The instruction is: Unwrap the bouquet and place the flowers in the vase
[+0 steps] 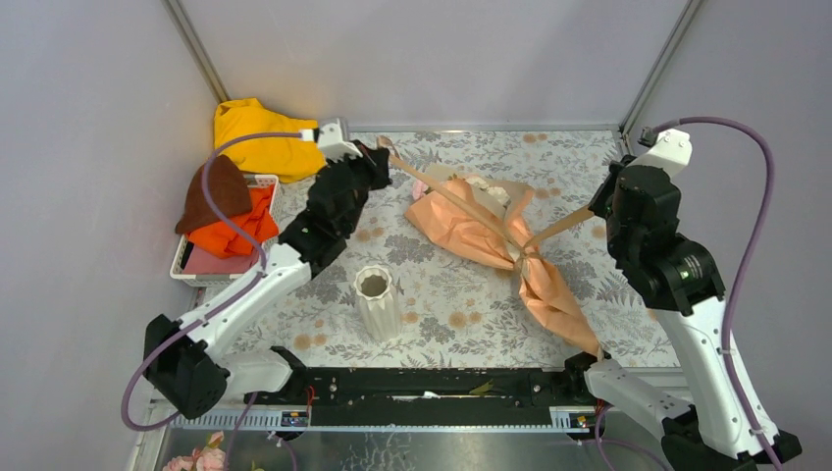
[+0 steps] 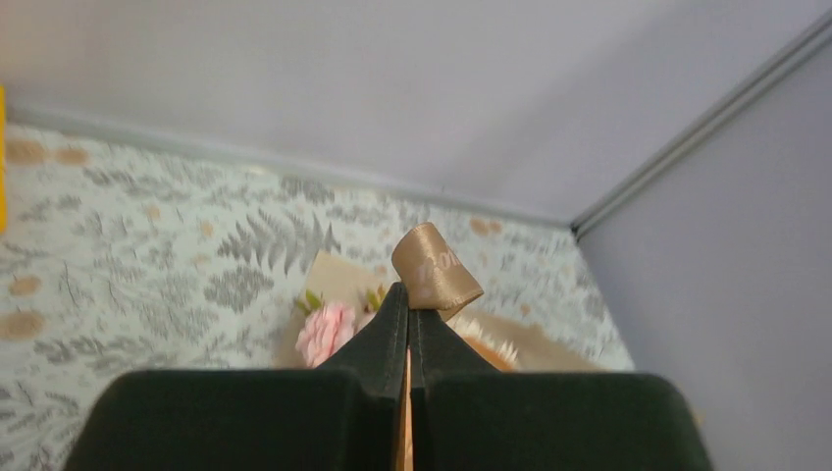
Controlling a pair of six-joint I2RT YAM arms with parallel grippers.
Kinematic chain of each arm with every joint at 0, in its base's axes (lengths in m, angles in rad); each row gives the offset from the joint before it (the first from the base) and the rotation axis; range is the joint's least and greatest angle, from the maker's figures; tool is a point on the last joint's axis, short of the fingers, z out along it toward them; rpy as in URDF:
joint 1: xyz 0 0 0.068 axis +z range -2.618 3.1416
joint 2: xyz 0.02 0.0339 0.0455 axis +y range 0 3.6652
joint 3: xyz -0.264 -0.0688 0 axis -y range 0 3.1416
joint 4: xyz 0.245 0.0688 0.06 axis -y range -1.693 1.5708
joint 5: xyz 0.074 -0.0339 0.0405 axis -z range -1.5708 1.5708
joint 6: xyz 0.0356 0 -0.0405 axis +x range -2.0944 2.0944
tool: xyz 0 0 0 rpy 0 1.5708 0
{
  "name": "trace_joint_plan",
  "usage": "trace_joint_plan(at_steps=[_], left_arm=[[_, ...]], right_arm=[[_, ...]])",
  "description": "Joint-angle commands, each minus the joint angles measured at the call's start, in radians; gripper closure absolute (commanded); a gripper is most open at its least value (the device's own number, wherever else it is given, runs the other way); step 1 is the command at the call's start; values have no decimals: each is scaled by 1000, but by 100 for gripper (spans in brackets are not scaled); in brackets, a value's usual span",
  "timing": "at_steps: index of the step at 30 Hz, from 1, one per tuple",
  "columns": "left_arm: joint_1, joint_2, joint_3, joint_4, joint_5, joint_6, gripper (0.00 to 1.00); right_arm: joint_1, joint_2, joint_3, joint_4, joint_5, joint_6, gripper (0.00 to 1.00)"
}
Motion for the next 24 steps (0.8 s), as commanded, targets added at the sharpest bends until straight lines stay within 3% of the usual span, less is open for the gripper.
trace_joint_plan(at_steps=[1,10,14,17,20,24], left_arm=[[48,-26,83,-94,-23,37,100],[160,-51,15,-72,31,-34,99],[179,-49,19,-74,69,-32,90],[189,-16,59,-87,91,-25,85],[206,52,137,-127,113,-27,85],[232,139,223,-140,176,-37,85]], right_arm=[[5,24,-17,58,-13,-6,100],[5,48,-46,63,-12,-9,100],[5,72,-52,63,-44,0,94],[5,114,-57,73,-62,3,94],[-6,187,-39,115,-111,-8,100],[-52,334,20,162,-249,6,100]])
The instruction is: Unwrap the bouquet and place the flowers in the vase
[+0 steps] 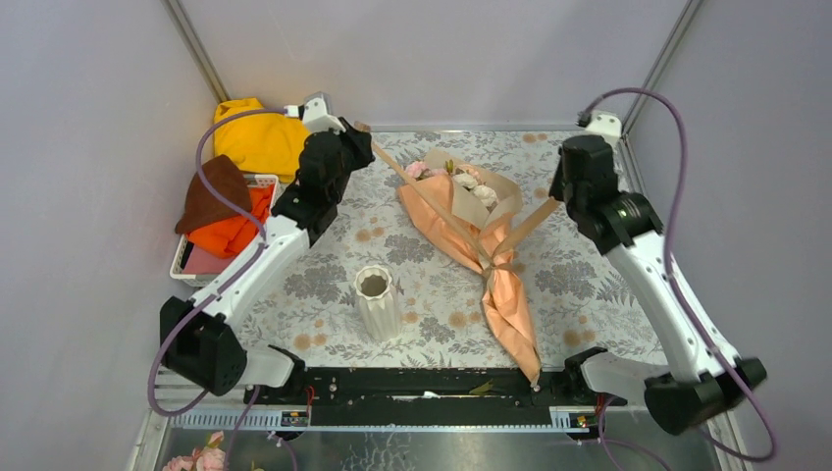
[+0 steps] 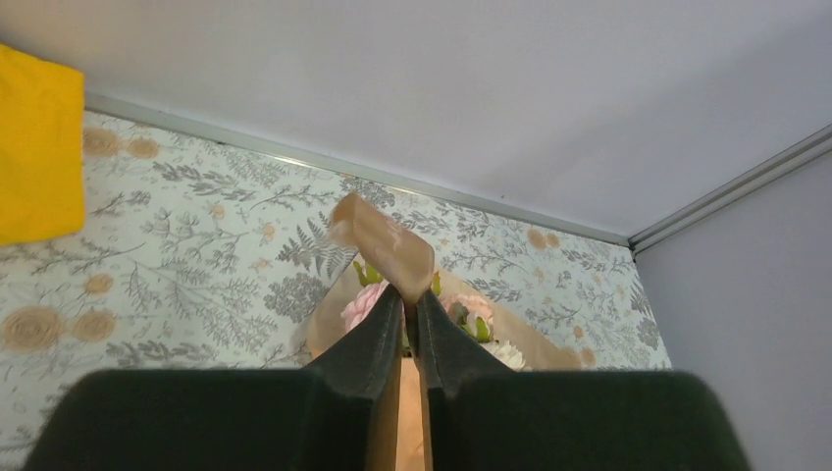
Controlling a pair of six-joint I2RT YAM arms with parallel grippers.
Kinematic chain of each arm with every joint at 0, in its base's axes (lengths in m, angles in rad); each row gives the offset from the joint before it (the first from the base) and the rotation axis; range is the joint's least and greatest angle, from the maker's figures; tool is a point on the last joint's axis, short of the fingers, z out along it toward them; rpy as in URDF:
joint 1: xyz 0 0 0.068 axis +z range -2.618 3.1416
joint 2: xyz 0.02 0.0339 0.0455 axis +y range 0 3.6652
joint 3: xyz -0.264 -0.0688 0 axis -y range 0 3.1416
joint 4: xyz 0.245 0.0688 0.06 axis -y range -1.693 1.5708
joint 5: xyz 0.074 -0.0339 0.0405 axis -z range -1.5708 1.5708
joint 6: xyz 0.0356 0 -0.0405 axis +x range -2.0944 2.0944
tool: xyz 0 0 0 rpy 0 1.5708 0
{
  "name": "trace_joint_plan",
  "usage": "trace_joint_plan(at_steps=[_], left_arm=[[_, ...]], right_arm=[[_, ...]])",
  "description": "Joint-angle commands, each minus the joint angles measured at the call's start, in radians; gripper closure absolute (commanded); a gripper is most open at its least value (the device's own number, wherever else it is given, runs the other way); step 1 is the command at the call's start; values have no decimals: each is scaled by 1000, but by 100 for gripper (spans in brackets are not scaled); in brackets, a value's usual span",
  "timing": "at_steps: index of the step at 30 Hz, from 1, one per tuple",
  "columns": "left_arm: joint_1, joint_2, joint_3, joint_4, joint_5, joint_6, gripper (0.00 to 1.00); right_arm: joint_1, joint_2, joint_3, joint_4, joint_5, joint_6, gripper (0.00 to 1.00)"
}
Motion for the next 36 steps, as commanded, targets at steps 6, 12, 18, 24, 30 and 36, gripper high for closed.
trace_joint_plan(at_steps=[6,12,18,24,30,36], left_arm=[[51,155,192,-7,192,41,52],[51,55,84,105,238,57,1],[48,-120,-64,157,339,-2,3],[-47,-275,-147,83,342,50,6],[-303,-352,-141,-105,83,115,8],[-467,-335,-149,-165,-16,98,10]], right_arm=[[-101,310,174,106,-177,39,48],[-103,221,72,181,-164,50,16],[-103,62,-102,198,-337,61,18],[-46,-40,-331,263,-558,116,21],[155,22,-391,202,-456,102,19],[197,139,-455,262,-446,132,19]])
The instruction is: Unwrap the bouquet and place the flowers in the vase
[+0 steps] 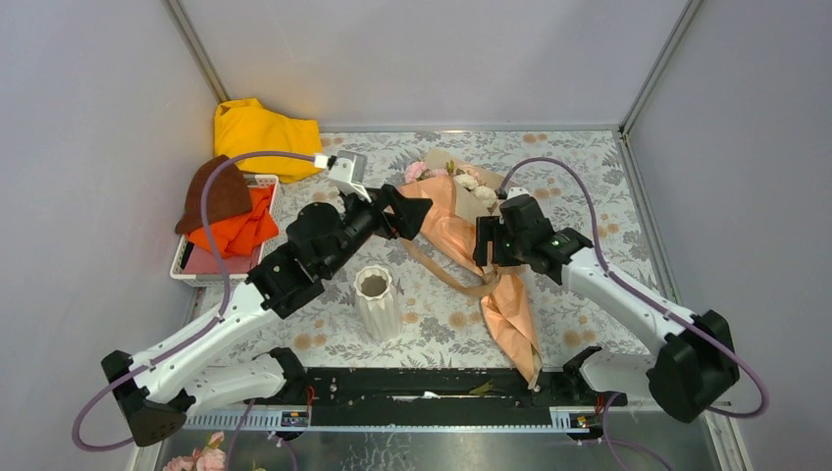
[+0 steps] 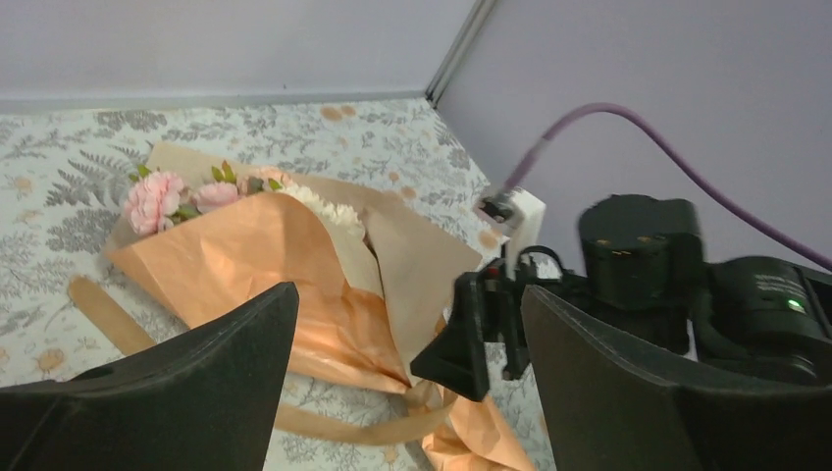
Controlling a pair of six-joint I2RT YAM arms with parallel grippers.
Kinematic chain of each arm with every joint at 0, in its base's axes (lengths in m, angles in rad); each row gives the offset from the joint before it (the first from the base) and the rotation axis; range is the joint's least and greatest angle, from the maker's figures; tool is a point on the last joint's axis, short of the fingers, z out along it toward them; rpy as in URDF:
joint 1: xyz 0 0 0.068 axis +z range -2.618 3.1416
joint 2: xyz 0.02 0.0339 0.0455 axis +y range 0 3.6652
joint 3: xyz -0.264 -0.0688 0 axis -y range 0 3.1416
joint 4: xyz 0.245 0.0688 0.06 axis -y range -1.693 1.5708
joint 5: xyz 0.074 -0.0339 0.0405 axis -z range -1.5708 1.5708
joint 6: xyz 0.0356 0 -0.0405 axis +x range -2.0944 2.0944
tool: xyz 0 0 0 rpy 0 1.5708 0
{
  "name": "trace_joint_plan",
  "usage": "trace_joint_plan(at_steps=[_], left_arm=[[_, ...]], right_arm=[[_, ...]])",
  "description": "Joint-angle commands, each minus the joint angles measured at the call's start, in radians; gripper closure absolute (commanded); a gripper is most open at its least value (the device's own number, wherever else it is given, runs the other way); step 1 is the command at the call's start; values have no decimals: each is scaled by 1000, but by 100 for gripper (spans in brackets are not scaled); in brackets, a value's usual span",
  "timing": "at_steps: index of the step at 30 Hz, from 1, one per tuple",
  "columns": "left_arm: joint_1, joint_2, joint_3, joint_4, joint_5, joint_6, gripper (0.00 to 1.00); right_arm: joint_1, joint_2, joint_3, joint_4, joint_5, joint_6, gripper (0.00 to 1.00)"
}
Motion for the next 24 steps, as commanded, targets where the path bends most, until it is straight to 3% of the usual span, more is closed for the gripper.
trace_joint_plan(at_steps=[1,4,9,12,15,17,18,21,24], left_arm=[[-105,30,1,-82,-132,16,11],[-213,79,16,-88,-217,42,13],[-394,229,102,-160,-435,107,14],[-430,303,124,-180,-490,99,15],[-432,330,115,-179,-506,63,15],[-431,329,105,-166,-518,49,14],[-430,324,97,-157,-522,41,14],[-430,303,78,-141,-538,17,14],[-425,281,51,-123,-548,0,14]], right_arm=[[10,99,-15,54,33,23,20],[9,199,32,49,90,10,31],[8,346,156,50,163,-25,70],[7,409,274,28,202,-50,79],[4,472,396,3,245,-68,73],[-4,513,487,-15,257,-71,47],[-8,531,519,-27,254,-69,40],[-12,529,570,-44,260,-46,32],[-12,446,521,-11,263,-18,28]])
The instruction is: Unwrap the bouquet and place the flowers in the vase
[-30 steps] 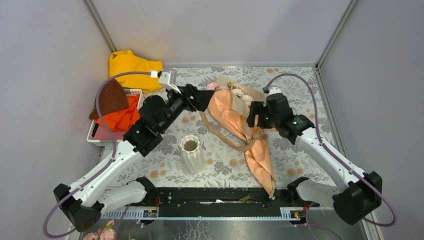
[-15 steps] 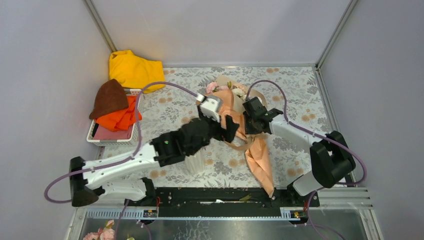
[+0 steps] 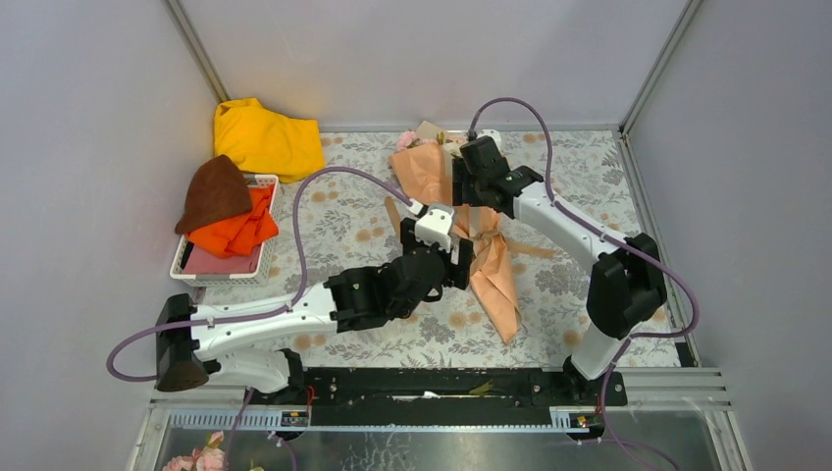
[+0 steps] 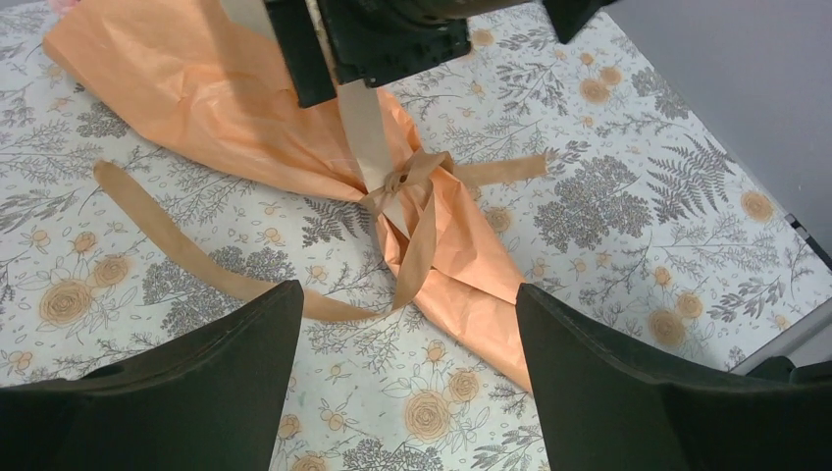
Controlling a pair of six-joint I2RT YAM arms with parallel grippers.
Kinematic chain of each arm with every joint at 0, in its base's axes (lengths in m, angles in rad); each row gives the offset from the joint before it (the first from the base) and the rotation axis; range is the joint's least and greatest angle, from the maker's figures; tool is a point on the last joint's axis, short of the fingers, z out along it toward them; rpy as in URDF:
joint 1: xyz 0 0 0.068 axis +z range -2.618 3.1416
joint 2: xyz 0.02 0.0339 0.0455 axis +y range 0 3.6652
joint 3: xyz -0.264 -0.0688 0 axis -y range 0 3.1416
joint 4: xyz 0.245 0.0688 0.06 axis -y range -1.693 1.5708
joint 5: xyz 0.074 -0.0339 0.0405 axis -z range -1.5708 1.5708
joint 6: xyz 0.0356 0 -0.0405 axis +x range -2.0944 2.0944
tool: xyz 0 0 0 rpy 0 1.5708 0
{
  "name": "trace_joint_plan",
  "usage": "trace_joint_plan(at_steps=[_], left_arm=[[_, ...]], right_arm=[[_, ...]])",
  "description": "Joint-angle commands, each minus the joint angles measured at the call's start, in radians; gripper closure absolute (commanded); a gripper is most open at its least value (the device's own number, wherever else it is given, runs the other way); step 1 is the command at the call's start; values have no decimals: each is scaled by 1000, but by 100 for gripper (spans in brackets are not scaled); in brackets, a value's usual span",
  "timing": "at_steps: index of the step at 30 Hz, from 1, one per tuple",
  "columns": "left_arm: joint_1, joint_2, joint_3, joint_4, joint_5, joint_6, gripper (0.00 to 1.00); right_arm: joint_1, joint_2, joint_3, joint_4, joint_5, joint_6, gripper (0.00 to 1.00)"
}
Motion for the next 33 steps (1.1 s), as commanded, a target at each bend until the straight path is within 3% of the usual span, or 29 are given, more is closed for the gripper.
trace_joint_plan(at_steps=[1,8,12,21,33], left_arm=[[12,-44,-37,54,-67,-51,13],[124,-27,-43,65,124,-161,14],[135,64,35,33,183,-161,15],[174,198,192,-53,197,-126,15],[225,160,123,-46,220,-153,16]], right_arm=[[-6,-124,-39,11,44,34,28],[-6,-377,-287,41,-60,84,35],[-7,-459,-412,71,-73,94,42],[-18,-360,-481,54,-14,126,49],[-144,-187,-427,136,-88,108,55]])
